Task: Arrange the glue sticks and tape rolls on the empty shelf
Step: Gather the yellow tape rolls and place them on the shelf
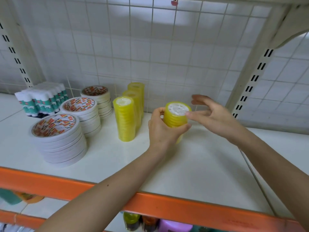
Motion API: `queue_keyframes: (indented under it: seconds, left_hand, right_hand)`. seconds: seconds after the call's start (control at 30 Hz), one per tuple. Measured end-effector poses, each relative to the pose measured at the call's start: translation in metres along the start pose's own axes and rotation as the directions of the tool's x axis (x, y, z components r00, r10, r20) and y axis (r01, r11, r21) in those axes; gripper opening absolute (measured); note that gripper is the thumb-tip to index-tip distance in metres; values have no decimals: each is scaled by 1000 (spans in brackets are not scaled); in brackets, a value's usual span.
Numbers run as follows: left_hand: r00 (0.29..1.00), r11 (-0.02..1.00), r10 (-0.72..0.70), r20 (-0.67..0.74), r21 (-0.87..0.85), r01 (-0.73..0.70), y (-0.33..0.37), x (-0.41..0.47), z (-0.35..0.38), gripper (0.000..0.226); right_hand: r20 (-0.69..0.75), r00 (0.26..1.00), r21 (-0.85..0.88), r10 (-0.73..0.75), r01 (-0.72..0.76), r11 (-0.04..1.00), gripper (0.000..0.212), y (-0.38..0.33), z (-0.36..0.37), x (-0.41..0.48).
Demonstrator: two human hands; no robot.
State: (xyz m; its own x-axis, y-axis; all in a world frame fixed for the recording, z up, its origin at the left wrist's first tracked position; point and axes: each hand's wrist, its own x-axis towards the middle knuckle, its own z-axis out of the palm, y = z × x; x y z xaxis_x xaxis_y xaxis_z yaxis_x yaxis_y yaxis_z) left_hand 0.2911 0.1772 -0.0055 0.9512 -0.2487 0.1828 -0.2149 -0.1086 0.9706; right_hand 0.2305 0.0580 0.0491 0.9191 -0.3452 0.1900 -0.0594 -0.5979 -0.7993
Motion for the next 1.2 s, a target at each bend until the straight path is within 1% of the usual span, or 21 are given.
queue_keyframes:
  seconds: [0.03,0.1,0.13,0.2,0.27,0.33,0.4,0.47,0.57,0.67,0.73,0.9,1.0,1.1,1.2]
  left_hand:
    - [1000,1000,4,-23,14,-3,2,0,3,74]
    - [999,999,6,-41,31,-5,3,3,8,72]
    - [999,999,1,-44,36,0,3,4,9,69]
    - [999,999,-1,-54,49,3,1,6,8,67]
    - [999,999,-13,-41,52,15,-1,9,4,73]
    - [1000,998,-13,9,68,12,-6,12,-2,81]
    - [997,993,4,80,114,-13,-10,11,-10,88]
    - [991,989,26,132,141,-44,-13,9,-17,91]
    - [973,975,47,226,202,-94,-18,9,-26,82]
    - [936,928,-22,351,355,-111,-25,11,-36,68]
    - [912,880,-40,409,446,-162,-30,14,-44,60]
    - [901,844,-54,431,502,-189,-35,20,-57,54]
    - [891,825,-76,447,531,-196,-41,23,-59,60]
    - [891,808,-63,449,547,-219,-44,26,-59,62]
    - [883,795,-41,468,550,-255,-44,25,-59,63]
  right_hand:
    - [-42,998,-119,-53,48,992,63,-6,5,1]
    - [-67,986,-339,-156,124,932,69,-12,17,5]
    - [-75,980,-396,-184,140,908,68,-12,22,9]
    - [-84,977,-435,-194,140,889,62,-11,27,16]
    - [-72,981,-415,-182,137,899,52,-9,30,24]
    - [-73,982,-346,-174,139,928,43,-7,34,31]
    - [-78,985,-318,-153,121,940,41,-5,39,40]
    - [-66,988,-331,-139,110,937,42,-4,47,53]
    - [-14,990,-379,-138,122,917,43,-3,62,74]
    - [24,991,-385,-128,127,914,47,-4,77,95]
    - [33,992,-364,-120,124,923,49,-5,85,106]
    - [24,990,-339,-139,139,931,46,-5,92,121]
    - [10,989,-307,-148,144,941,45,-3,95,120]
    - [1,988,-294,-157,151,944,46,-1,97,116]
    - [81,985,-359,-151,170,918,57,-1,94,109]
